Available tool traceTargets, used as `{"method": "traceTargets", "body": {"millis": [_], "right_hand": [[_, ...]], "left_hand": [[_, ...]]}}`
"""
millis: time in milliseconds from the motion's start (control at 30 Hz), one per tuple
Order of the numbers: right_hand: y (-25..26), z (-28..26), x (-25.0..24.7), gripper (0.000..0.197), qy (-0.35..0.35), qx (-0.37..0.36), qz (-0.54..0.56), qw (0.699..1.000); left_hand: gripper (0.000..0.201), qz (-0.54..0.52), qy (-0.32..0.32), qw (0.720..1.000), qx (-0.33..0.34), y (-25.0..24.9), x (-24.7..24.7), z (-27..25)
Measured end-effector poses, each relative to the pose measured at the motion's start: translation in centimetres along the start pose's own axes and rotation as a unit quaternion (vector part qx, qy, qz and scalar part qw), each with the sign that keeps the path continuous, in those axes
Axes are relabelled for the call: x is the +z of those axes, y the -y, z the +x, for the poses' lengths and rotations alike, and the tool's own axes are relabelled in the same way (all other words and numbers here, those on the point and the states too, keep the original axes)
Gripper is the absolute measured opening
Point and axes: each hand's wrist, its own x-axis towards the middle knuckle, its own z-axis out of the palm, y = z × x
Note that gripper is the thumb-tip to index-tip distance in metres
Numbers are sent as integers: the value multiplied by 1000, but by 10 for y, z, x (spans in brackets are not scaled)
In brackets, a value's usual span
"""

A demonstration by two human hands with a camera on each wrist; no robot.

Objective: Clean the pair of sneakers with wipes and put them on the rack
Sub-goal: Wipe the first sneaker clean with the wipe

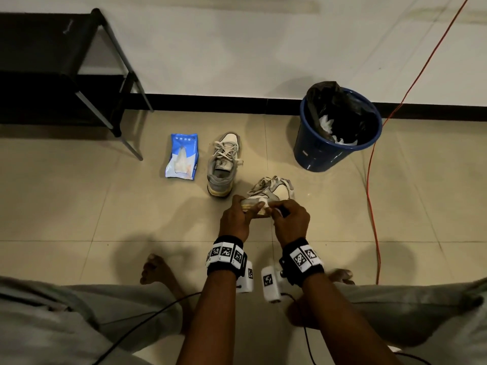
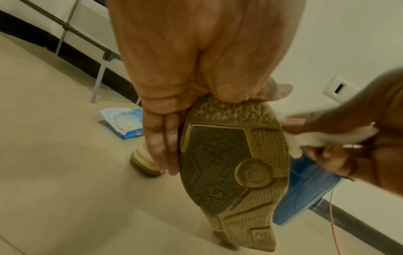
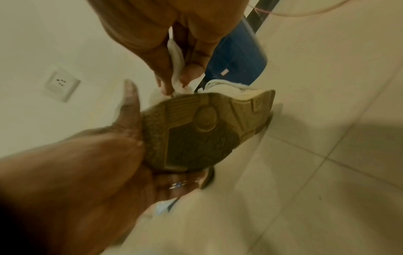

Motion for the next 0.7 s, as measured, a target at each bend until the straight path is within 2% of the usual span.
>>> {"method": "traceTargets", "body": {"millis": [67, 167, 233, 367, 400, 533, 600, 700], "right_hand": [[-1, -8, -1, 16, 13, -26, 6, 1000], [-17, 12, -7, 13, 2, 51, -13, 999], [-20, 16, -6, 14, -3, 65, -20, 998], [0, -9, 0, 19, 10, -48, 13, 999], [-2, -9, 0, 18, 10, -48, 10, 999], [-21, 10, -7, 13, -19, 28, -22, 999], [-11, 0, -6, 14, -28, -28, -27, 999], [8, -13, -1, 16, -4, -108, -5, 994]], "left_hand": [[59, 7, -2, 1000, -1, 0, 0, 1], [57, -9, 2, 1000, -20, -1, 2, -3], [57, -11, -8, 999, -29, -3, 4, -4], [63, 3, -16, 999, -31, -7, 3, -1], [63, 2, -15, 999, -35, -7, 3, -1], [60, -4, -13, 999, -42, -11, 3, -2], [63, -6, -4, 999, -40, -14, 4, -1], [68, 7, 7, 998, -54, -17, 5, 1]]}}
